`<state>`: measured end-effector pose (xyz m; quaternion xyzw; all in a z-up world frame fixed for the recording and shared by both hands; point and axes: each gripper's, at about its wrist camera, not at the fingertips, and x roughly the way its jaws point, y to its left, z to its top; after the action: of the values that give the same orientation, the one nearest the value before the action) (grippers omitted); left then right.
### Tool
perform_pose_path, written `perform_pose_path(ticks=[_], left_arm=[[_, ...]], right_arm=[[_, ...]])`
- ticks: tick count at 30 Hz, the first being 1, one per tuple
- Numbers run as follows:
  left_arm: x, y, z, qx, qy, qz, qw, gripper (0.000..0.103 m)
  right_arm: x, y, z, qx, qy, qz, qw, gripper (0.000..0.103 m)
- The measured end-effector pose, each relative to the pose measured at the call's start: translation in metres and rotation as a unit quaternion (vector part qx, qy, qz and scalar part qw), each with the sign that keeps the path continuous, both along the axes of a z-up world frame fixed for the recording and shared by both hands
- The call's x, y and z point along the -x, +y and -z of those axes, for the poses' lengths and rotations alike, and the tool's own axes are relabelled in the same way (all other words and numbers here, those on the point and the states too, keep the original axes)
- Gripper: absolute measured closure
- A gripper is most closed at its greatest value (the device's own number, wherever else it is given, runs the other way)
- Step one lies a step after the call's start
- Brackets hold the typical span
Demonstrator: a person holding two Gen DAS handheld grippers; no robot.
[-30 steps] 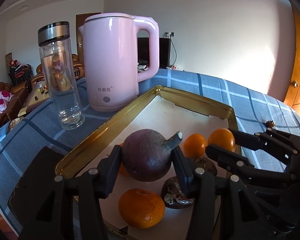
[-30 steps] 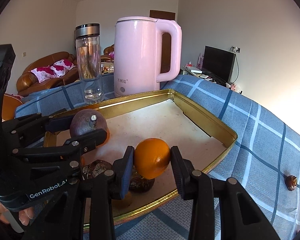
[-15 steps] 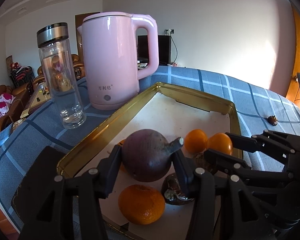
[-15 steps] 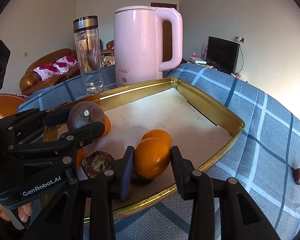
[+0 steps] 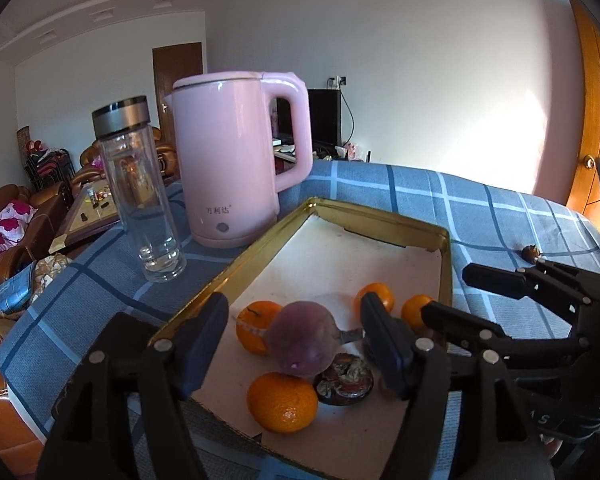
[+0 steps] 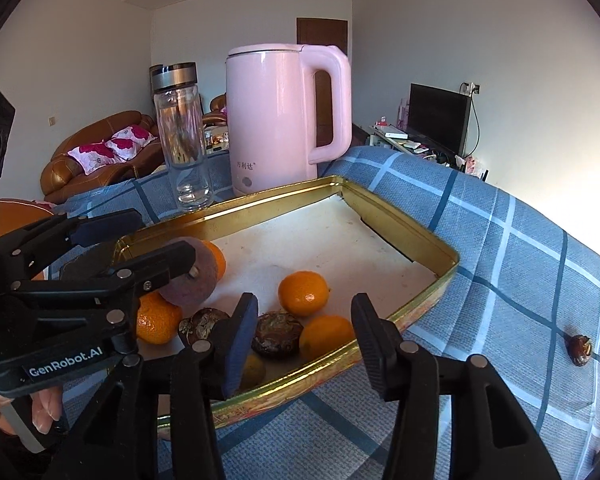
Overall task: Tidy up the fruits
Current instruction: 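Lower both fruits into the tray and open both tools, then move both tools back toward the remaining fruits on the tablecloth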
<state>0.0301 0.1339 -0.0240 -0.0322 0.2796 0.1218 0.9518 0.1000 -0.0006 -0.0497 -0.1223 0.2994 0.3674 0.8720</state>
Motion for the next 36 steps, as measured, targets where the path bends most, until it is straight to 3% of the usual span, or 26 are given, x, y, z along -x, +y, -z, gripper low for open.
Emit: perform_pose_path(ticks=[5,9,15,20,24,29,36], left_arm=[[0.016,-0.018,-0.039,-0.012,-0.036,0.022,0.9990,0.022],[0.030,-0.036,-0.073,-0.029,-0.077,0.024,0.9963,0.005],[0.024,-0.083,-0.098,-0.058,-0.093,0.062,0.9920,0.004],[-0.002,-0.132,-0.096,-0.075,-0.077,0.108,0.9884,0.003],[-0.032,-0.167,-0.086,-0.068,-0.037,0.152,0.9854,0.003],[-0.062,-0.203,-0.072,-0.074,-0.007,0.175,0.9818,0.003],[-0.099,-0.236,-0.044,-0.079,0.027,0.194,0.9774,0.003]], right_arm=[[0.006,-0.027,-0.021,0.014,-0.034,0.030,0.999,0.047],[0.004,-0.073,-0.032,0.025,-0.056,0.082,0.995,0.047],[-0.022,-0.167,-0.029,0.055,-0.066,0.217,0.973,0.047],[-0.043,-0.241,-0.013,0.061,-0.027,0.302,0.951,0.047],[-0.049,-0.283,0.002,0.063,0.007,0.330,0.942,0.047],[-0.051,-0.310,0.019,0.050,0.050,0.331,0.941,0.047],[-0.058,-0.315,0.037,0.053,0.090,0.323,0.941,0.047]])
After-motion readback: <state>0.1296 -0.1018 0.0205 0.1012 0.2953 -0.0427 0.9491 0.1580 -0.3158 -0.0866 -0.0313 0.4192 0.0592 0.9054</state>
